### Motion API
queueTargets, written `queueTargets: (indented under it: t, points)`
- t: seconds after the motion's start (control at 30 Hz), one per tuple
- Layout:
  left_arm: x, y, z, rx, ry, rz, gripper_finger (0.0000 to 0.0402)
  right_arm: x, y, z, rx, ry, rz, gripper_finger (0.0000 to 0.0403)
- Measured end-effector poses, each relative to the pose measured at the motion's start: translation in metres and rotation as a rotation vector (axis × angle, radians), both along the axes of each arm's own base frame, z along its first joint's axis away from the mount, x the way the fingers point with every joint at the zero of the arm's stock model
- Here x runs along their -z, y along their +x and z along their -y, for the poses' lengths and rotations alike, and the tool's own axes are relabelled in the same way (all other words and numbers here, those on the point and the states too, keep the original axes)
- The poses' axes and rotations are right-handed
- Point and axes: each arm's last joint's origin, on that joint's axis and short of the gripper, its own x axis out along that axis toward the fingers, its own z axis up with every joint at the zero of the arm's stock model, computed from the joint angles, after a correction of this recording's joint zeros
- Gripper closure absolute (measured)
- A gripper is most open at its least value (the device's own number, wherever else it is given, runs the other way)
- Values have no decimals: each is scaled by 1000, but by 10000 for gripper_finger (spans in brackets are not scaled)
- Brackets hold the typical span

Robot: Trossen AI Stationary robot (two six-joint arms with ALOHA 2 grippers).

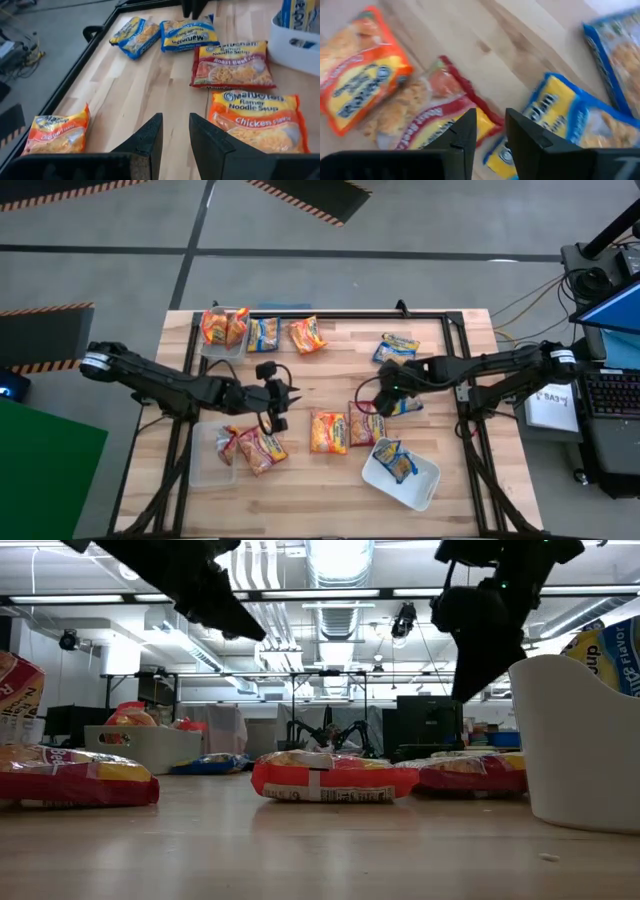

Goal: Sort Maruchan noodles
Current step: Put the red noodle pack into the transparent bin

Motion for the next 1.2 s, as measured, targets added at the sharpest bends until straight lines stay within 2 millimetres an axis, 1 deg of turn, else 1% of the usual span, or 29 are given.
queueTargets:
  t: [0.1,0.27,0.47,0.6,0.77,0.87,0.97,1.1,1.2]
  points:
    - [-7,2,1,-10,-22,24,324,0,4,-3,-64,-30,71,304]
    - [-8,2,1,-12,-29,29,324,3,13,-7,-100,-46,176,305]
    - [-7,2,1,-20,-41,30,324,4,14,-7,-47,-10,188,305]
    - [-7,2,1,-24,-46,27,324,4,14,-7,-5,17,195,314]
    - [-6,2,1,-29,-54,30,324,10,17,-7,-7,17,174,326]
    - [-6,2,1,-32,-60,32,324,20,22,-9,-94,59,122,336]
    - [-6,2,1,-32,-60,32,324,36,28,-12,-180,126,54,352]
    - [-6,2,1,-32,-60,33,324,56,34,-13,-196,158,-27,379]
    - [-7,2,1,-32,-61,35,324,67,40,-13,-194,164,-67,392]
